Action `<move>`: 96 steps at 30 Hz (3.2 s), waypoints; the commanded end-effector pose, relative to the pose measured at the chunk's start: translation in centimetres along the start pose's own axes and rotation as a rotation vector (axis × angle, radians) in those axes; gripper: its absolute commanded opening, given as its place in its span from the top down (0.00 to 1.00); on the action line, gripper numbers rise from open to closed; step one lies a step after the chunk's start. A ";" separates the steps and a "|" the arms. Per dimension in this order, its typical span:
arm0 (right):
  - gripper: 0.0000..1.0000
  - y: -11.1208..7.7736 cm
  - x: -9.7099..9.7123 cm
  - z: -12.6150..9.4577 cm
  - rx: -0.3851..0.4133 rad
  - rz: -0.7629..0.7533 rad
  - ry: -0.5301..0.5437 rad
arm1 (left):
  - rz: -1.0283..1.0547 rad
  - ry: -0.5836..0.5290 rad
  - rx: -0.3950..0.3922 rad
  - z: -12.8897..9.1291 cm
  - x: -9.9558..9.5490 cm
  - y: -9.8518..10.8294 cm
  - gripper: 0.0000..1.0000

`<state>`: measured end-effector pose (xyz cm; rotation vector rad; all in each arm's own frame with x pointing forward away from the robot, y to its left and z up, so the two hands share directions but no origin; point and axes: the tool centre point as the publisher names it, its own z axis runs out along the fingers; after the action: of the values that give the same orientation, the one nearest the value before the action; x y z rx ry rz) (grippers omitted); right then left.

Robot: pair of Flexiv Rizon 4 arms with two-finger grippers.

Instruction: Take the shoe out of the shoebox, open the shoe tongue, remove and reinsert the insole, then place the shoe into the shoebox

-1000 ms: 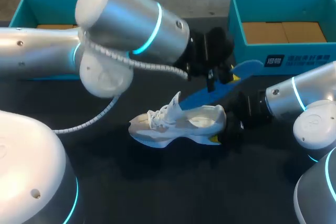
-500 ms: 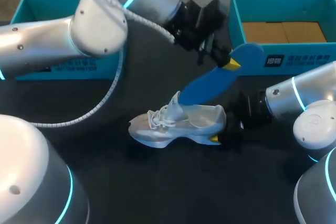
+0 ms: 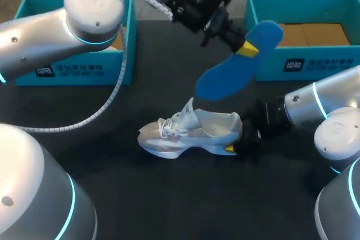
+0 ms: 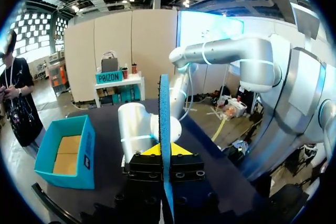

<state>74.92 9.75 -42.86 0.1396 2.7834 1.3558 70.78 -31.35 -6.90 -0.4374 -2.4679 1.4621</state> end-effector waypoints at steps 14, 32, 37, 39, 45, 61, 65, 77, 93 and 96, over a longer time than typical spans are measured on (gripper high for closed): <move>1.00 -0.2 0.1 0.5 0.005 0.000 -0.001 | -0.032 -0.048 0.153 -2.3 1.9 -1.0 1.00; 1.00 -0.2 0.1 0.5 0.005 0.000 -0.001 | -0.124 -0.050 0.238 -2.8 3.6 -0.2 1.00; 1.00 -0.2 0.1 0.5 0.005 0.000 -0.001 | -0.220 -0.046 0.354 -3.4 5.0 -0.5 1.00; 1.00 -0.2 0.1 0.5 0.005 0.000 -0.001 | -0.279 -0.049 0.421 -3.6 5.5 -0.8 1.00; 1.00 -0.2 0.1 0.5 0.005 0.000 -0.001 | -0.481 -0.114 0.532 -4.9 6.2 -1.4 1.00; 1.00 -0.2 0.1 0.5 0.005 0.000 -0.001 | -0.605 -0.108 0.632 -8.3 7.8 -4.7 1.00; 1.00 -0.2 0.1 0.5 0.005 0.000 -0.001 | -0.601 -0.094 0.631 -9.0 8.0 -5.6 1.00; 1.00 -0.2 0.1 0.5 0.005 0.000 -0.001 | -0.707 -0.041 0.762 -10.8 10.1 -9.2 1.00; 1.00 -0.2 0.1 0.5 0.005 0.000 -0.001 | -0.831 -0.005 0.706 -9.5 12.1 -9.2 1.00; 1.00 -0.2 0.1 0.5 0.005 0.000 -0.001 | -0.833 0.005 0.705 -9.5 12.1 -8.9 1.00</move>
<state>74.92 9.75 -42.87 0.1397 2.7834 1.3558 61.82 -23.52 6.54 0.6362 -1.5885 1.7124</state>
